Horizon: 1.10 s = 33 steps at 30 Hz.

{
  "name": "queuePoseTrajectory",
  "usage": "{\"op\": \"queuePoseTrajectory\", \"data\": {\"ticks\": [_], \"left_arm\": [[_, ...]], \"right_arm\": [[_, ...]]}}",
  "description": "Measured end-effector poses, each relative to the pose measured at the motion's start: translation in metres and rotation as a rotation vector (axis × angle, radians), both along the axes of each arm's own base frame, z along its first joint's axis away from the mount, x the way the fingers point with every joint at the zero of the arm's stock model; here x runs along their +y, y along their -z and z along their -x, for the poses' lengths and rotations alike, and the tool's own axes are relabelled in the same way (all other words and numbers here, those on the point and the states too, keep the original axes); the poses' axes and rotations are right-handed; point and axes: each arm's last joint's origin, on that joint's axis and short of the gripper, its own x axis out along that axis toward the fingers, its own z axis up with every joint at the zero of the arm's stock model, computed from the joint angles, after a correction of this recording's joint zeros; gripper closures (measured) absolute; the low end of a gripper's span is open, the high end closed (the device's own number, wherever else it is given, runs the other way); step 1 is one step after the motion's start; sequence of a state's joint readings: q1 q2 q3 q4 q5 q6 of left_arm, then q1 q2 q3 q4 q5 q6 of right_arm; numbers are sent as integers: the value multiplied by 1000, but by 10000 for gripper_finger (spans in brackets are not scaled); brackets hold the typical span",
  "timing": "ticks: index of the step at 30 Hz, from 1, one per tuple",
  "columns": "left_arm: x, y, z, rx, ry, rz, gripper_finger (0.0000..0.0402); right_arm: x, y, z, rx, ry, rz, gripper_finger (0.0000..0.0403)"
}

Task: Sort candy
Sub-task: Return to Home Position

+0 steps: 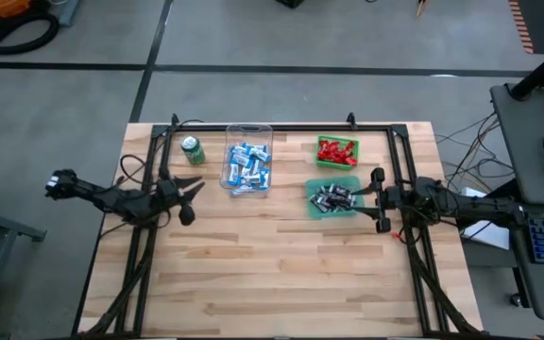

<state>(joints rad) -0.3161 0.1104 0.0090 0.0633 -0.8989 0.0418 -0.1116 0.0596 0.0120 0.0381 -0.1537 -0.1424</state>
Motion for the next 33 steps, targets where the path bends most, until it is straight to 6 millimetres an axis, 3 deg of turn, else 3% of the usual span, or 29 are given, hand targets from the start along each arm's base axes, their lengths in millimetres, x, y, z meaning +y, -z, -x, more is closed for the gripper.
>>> {"op": "queuePoseTrajectory", "data": {"ticks": [33], "left_arm": [[-2, -2, -5, 62, 0, -19, 326]], "right_arm": [[0, 1, 0, 6, -1, -12, 213]]}}
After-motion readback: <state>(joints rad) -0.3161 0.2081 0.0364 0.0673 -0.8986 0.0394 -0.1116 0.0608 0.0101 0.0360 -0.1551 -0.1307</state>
